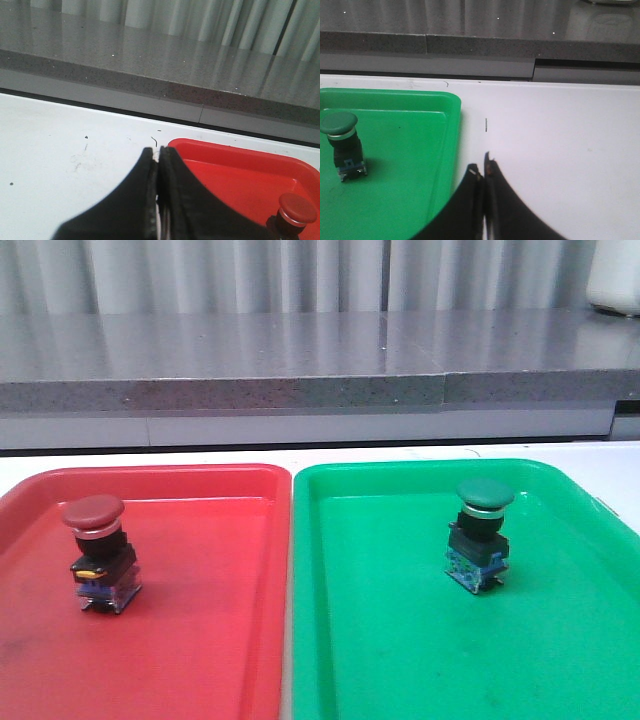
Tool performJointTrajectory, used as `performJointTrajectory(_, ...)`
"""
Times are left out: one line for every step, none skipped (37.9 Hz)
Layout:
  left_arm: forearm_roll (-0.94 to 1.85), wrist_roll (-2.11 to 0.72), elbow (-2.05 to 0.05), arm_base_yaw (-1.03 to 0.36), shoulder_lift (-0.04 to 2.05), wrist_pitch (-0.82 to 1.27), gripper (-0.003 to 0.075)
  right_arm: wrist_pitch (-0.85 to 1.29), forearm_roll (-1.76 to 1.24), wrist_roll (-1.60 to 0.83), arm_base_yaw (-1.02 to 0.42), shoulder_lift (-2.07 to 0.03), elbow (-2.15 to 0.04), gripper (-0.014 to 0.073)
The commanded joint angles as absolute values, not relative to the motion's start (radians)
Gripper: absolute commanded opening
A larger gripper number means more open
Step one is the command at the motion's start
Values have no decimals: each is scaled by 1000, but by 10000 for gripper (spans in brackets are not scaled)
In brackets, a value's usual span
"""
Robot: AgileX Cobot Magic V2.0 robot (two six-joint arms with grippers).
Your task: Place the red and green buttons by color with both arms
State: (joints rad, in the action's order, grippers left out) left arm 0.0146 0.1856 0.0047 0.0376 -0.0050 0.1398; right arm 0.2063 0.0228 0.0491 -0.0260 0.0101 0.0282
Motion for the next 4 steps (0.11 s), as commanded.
performJointTrajectory(26,188,29,39,-20,52,-20,131,25,41,-18,27,22,-67)
performJointTrajectory(26,188,29,39,-20,52,-20,131,25,41,-18,27,22,-67)
performJointTrajectory(26,188,29,39,-20,52,-20,131,25,41,-18,27,22,-67)
performJointTrajectory(26,188,29,39,-20,52,-20,131,25,41,-18,27,22,-67)
